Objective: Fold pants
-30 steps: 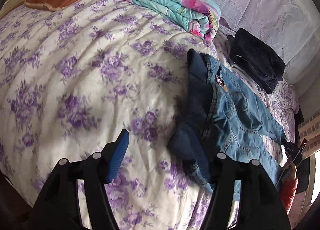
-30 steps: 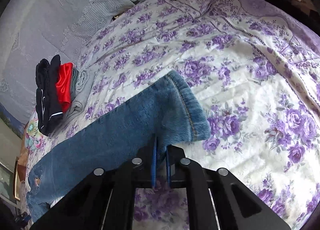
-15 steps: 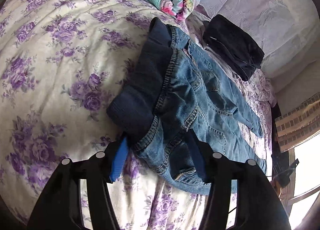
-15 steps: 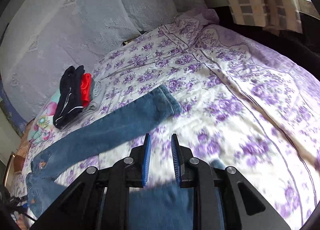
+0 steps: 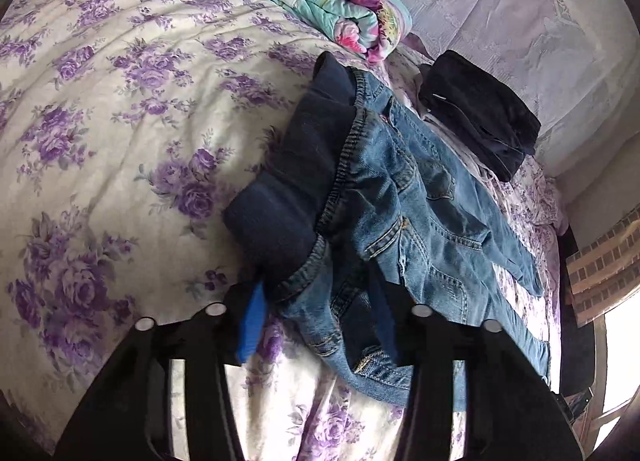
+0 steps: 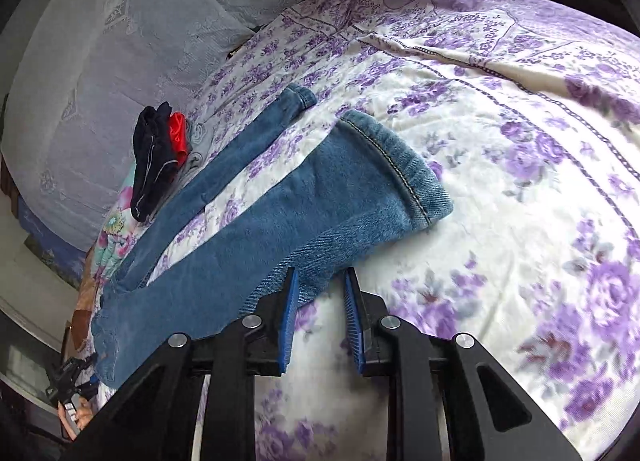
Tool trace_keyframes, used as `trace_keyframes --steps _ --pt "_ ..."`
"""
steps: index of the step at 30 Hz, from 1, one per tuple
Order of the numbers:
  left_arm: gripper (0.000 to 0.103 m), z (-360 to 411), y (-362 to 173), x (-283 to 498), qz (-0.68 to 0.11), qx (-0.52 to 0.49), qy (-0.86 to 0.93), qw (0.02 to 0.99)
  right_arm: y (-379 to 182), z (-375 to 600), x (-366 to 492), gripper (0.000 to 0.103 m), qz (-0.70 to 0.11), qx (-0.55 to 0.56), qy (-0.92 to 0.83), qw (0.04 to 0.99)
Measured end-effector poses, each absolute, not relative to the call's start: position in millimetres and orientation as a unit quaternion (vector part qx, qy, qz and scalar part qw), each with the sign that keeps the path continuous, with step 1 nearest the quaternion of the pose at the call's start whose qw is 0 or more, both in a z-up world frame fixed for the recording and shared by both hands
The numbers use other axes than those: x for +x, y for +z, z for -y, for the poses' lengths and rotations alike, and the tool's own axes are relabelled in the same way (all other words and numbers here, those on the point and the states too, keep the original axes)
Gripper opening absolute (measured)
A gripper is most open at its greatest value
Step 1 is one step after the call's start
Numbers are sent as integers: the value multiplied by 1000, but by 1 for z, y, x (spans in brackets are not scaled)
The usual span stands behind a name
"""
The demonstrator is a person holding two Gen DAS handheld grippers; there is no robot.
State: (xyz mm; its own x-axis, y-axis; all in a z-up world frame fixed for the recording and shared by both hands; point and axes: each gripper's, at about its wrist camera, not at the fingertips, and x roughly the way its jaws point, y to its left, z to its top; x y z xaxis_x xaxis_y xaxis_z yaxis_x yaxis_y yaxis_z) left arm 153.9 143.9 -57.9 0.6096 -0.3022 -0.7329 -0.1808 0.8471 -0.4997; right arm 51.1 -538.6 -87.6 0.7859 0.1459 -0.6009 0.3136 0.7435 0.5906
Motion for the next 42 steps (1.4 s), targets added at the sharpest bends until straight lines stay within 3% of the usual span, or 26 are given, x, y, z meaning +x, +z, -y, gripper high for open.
trace_keyframes --steps 2,3,5,6,11,17,24,25,26,27,31,32,33,35,39,42 --pt "27 -149 -55 150 -435 -288 -38 852 -86 537 59 28 -315 350 -37 881" --pt "13 -152 -52 148 -432 -287 -28 855 -83 535 60 21 -310 339 -38 888" --pt "13 -160 -42 143 -418 -299 -27 857 -75 534 59 8 -301 330 -25 894" --pt "13 -165 -37 140 -414 -312 -37 854 -69 533 54 6 -296 324 -21 898" --pt "13 -165 -16 127 -402 -296 -41 866 -41 537 25 5 -273 316 -4 908" --pt "13 -179 -6 89 -381 -310 -42 870 -44 545 -3 0 -286 303 -24 909" --pt "15 -203 -57 65 -428 -342 -20 836 -76 541 -3 5 -326 354 11 877" --pt "15 -203 -61 63 -427 -347 -20 835 -79 540 -1 7 -331 361 12 872" --pt "16 -202 -62 62 -425 -346 -20 836 -82 541 0 29 -336 371 10 866" --pt "16 -201 -61 61 -423 -342 -19 839 -83 540 0 59 -324 385 17 864" --pt "17 -196 -60 64 -430 -323 -9 843 -77 530 8 63 -298 372 8 879" --pt "18 -195 -60 64 -430 -317 -7 845 -80 530 12 59 -301 376 1 876" --pt "19 -195 -60 63 -429 -311 -5 848 -84 531 18 35 -307 384 0 871" --pt "19 -194 -60 63 -427 -301 -5 853 -93 535 23 7 -310 405 13 860" --pt "15 -189 -55 60 -424 -275 -7 863 -82 532 0 6 -294 383 16 876" --pt "15 -187 -54 62 -429 -261 -7 865 -85 533 -5 7 -327 369 17 870"
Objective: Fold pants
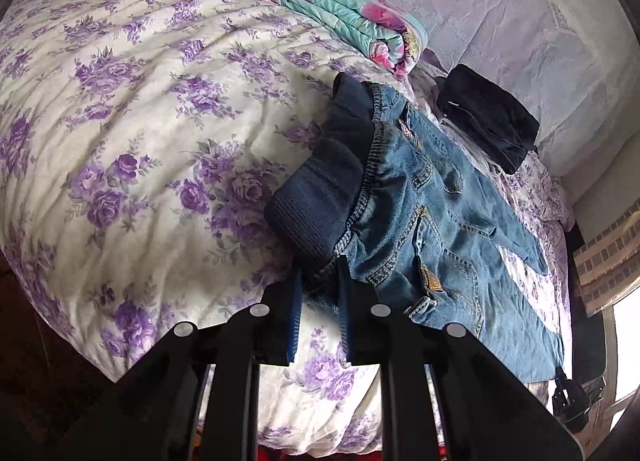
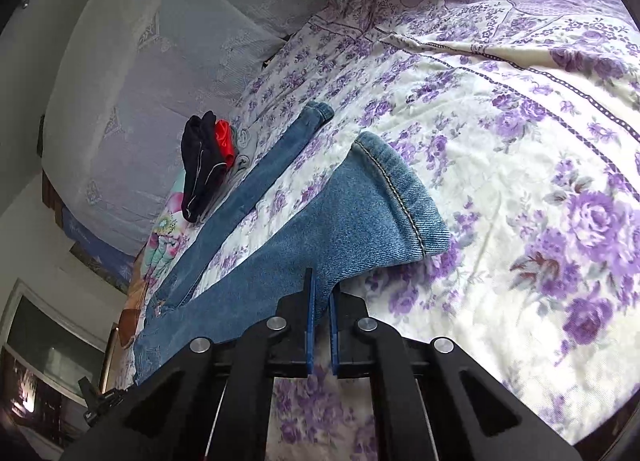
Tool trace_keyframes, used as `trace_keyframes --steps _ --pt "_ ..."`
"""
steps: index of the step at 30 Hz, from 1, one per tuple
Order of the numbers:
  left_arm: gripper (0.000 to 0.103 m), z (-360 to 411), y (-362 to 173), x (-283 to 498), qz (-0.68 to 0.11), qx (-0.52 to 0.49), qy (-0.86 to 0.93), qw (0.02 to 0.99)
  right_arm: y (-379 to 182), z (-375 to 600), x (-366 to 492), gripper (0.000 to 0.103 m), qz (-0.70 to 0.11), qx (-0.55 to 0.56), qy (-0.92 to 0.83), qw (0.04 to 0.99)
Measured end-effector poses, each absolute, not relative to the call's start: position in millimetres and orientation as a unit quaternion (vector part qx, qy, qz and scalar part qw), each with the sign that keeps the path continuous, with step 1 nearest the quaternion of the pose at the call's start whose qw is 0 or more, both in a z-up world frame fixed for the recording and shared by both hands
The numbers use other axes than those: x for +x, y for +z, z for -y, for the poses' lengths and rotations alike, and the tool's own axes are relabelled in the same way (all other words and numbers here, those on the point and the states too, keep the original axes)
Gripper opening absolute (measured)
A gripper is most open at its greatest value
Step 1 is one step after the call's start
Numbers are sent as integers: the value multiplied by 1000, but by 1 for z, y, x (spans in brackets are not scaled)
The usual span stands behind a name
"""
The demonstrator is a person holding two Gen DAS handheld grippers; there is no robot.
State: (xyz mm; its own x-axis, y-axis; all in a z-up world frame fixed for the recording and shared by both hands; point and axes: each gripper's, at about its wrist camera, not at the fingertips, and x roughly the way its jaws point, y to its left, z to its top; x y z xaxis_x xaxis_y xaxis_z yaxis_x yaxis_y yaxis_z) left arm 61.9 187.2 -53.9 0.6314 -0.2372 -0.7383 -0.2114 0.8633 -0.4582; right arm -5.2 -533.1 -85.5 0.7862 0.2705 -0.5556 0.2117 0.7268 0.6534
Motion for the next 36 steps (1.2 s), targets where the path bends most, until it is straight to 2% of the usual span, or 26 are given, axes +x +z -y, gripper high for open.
trace_keyframes --steps 3,5,8,11,12,14,15,16,19,23,26,29,30,32,33,34,36 --pt "22 -201 -61 61 -444 -290 -24 847 -91 545 -10 11 -346 377 6 859" --pt "31 -215 -57 49 -439 -309 -32 843 -73 558 -27 22 -317 373 -41 871" --pt "29 -231 -36 30 -430 -265 34 862 -35 570 -45 25 -259 313 -120 906" --pt "29 -224 -5 40 -414 -240 19 878 -2 553 -22 27 -240 263 -97 929" --pt "29 -214 6 51 -408 -229 2 884 6 542 -8 39 -235 256 -76 935" --pt "30 -185 23 79 -399 -203 -31 894 21 510 27 54 -229 235 -32 944" --pt "33 -166 30 96 -395 -184 -49 899 26 492 47 55 -230 221 -7 948" --pt "41 -149 34 113 -394 -165 -63 902 32 473 68 55 -231 208 15 950" --pt "50 -106 31 166 -403 -134 -74 902 41 422 132 55 -247 181 71 949" --pt "50 -89 -9 228 -451 -116 -46 884 30 383 212 55 -289 168 102 937" --pt "47 -110 -50 252 -482 -131 -21 866 -8 378 262 55 -350 178 108 913" --pt "47 -106 -50 254 -473 -93 -26 876 -68 396 290 54 -424 200 70 881" --pt "47 -107 -47 254 -473 -96 -26 875 -80 406 289 45 -418 229 82 875" --pt "47 -117 -31 251 -463 -117 -33 878 -74 423 282 43 -416 267 94 864" --pt "51 -123 -21 248 -445 -124 -32 886 -63 432 277 44 -402 270 96 870" --pt "63 -130 -11 248 -427 -121 -23 896 -51 442 272 45 -379 262 91 883" --pt "80 -144 1 255 -404 -100 0 909 -25 467 270 56 -338 222 37 914"
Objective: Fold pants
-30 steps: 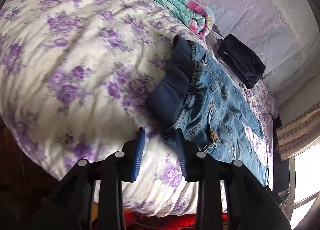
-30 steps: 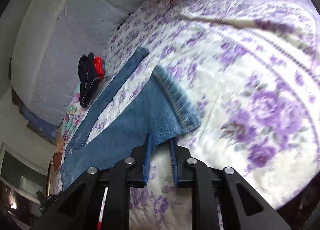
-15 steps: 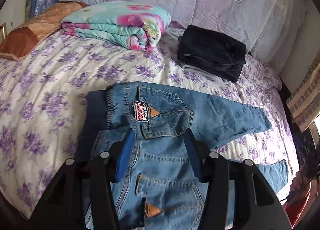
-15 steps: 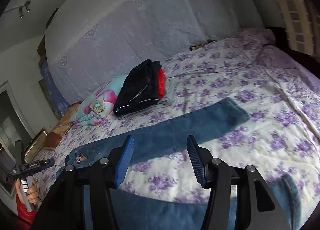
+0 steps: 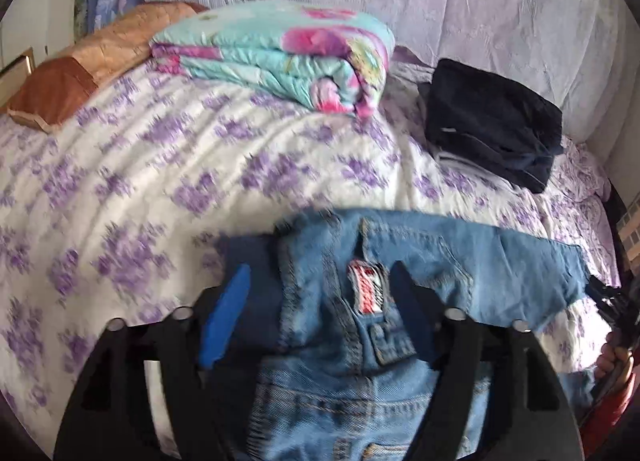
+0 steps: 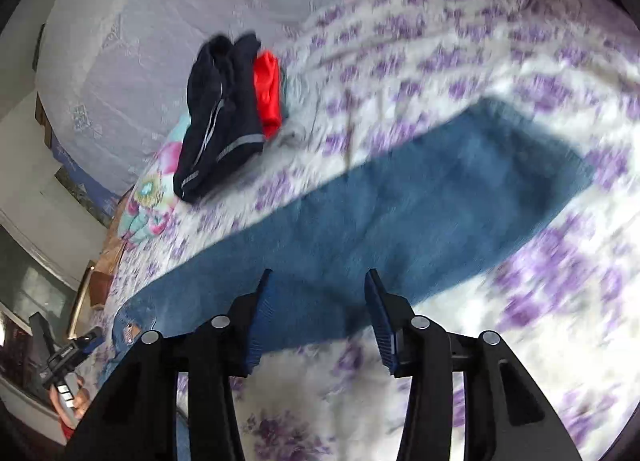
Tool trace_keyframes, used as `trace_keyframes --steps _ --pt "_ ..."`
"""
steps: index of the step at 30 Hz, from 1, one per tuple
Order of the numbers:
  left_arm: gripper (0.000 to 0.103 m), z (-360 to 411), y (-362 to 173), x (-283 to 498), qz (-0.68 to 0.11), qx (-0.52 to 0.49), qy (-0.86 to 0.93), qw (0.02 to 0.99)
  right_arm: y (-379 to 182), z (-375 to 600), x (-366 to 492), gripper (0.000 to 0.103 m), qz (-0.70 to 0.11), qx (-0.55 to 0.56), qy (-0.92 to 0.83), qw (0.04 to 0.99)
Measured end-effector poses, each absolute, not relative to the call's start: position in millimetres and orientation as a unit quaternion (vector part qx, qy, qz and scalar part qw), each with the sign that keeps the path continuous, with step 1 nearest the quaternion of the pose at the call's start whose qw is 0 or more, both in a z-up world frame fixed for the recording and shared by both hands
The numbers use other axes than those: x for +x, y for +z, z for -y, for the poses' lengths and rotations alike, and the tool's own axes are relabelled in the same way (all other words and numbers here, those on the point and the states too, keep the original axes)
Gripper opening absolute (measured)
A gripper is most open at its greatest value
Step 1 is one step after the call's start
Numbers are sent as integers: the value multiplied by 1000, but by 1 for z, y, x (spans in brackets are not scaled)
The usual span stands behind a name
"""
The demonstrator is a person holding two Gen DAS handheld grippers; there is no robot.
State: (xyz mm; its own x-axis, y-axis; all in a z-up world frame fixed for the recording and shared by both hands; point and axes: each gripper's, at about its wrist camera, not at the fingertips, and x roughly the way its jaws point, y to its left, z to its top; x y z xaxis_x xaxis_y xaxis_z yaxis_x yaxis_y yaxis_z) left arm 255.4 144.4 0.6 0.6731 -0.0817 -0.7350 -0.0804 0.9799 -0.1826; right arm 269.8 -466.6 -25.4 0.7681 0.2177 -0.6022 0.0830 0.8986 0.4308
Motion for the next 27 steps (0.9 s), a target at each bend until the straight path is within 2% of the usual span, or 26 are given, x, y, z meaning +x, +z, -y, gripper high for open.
trace_keyframes --steps 2,8,11,12,18,21,27 --pt "80 -155 -3 270 -411 -93 12 907 -13 496 280 57 -316 218 -11 923" --pt "81 -158 -37 304 -462 -116 9 879 -30 534 312 57 -331 263 -25 906" --pt "88 -161 -45 311 -477 -131 -7 869 -29 510 321 57 -343 264 51 900" --pt "90 -162 -49 313 -481 -140 -21 865 -24 497 323 57 -345 245 73 903" --pt "91 -176 -65 314 -483 -201 -71 849 -12 437 350 59 -363 155 153 906" --pt "90 -174 -60 312 -477 -198 -69 853 -15 407 365 59 -374 139 196 896" --pt "89 -181 -58 320 -467 -198 -103 855 -12 316 382 59 -383 -3 316 868"
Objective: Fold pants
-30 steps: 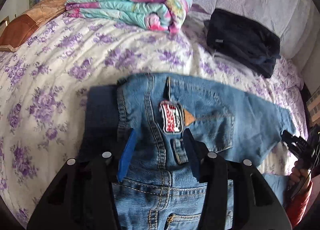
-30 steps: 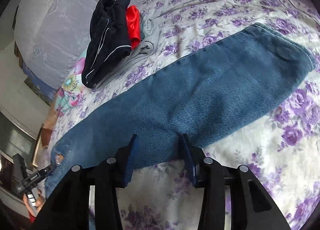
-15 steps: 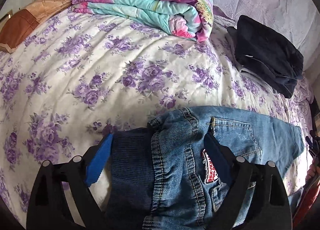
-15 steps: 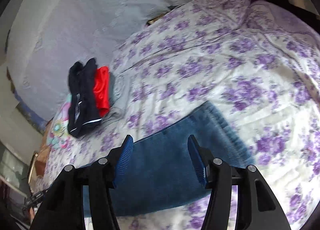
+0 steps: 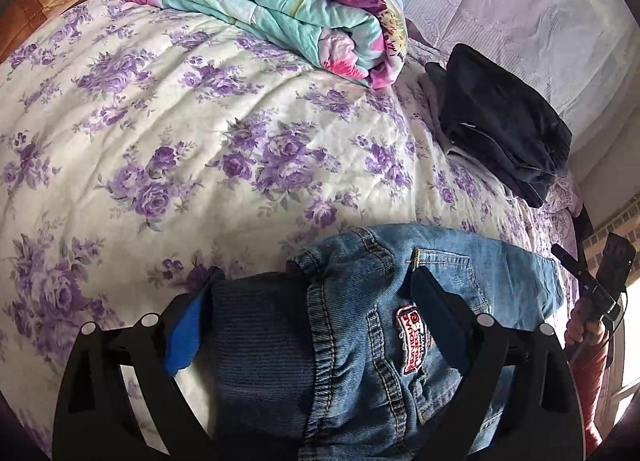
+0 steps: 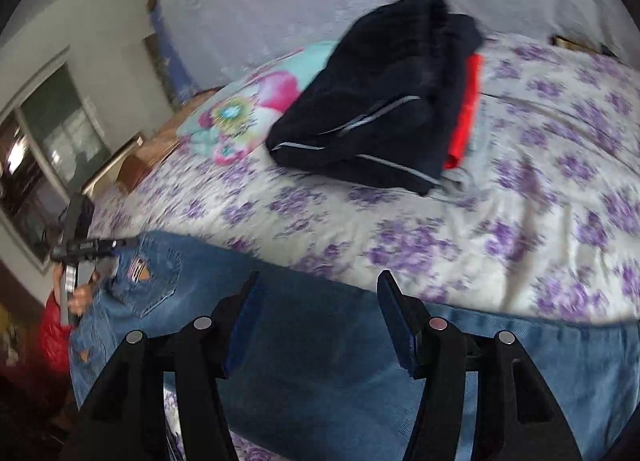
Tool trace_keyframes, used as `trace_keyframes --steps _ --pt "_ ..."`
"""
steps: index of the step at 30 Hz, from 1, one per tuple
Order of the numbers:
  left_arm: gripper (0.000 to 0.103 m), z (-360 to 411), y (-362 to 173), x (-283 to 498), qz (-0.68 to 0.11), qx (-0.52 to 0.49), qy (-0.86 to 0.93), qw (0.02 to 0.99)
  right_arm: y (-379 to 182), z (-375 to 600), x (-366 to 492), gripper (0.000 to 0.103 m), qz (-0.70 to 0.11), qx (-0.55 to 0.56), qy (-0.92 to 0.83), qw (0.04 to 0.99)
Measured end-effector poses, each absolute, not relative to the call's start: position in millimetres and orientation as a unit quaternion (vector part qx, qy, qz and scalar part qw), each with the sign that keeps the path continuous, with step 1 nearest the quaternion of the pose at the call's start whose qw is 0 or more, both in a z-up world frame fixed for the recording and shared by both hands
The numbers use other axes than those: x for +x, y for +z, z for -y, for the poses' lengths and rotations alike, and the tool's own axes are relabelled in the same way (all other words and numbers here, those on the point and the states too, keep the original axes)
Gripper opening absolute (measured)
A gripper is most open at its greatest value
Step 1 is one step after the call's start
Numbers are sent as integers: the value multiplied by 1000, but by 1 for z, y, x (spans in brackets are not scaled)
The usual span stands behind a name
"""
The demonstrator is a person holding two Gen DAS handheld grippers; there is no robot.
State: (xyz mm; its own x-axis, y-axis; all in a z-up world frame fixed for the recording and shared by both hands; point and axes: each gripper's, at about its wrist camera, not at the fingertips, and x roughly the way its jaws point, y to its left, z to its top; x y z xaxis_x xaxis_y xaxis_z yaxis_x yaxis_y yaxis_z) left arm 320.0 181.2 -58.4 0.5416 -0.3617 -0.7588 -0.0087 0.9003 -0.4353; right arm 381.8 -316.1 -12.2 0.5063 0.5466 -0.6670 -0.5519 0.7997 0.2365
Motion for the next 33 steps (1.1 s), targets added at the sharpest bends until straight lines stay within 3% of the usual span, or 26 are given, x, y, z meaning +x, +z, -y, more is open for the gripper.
trace_keyframes --steps 4,14,16,17,18,33 --pt "76 -186 -63 326 -468 -184 -129 855 -23 283 403 59 -396 -56 351 847" --pt "62 -187 -59 321 -452 -152 -159 865 -64 256 425 58 -423 -140 381 810" --pt "54 -183 -57 319 -444 -136 -156 872 -63 251 418 33 -418 -153 381 810" --pt "52 -180 -55 317 -438 -127 -156 876 -61 250 412 13 -418 -152 380 811" --pt "51 -178 -54 315 -432 -121 -156 880 -59 248 406 10 -413 -159 367 818" --pt "49 -184 -5 256 -360 -136 -164 908 39 254 231 6 -282 -196 290 893"
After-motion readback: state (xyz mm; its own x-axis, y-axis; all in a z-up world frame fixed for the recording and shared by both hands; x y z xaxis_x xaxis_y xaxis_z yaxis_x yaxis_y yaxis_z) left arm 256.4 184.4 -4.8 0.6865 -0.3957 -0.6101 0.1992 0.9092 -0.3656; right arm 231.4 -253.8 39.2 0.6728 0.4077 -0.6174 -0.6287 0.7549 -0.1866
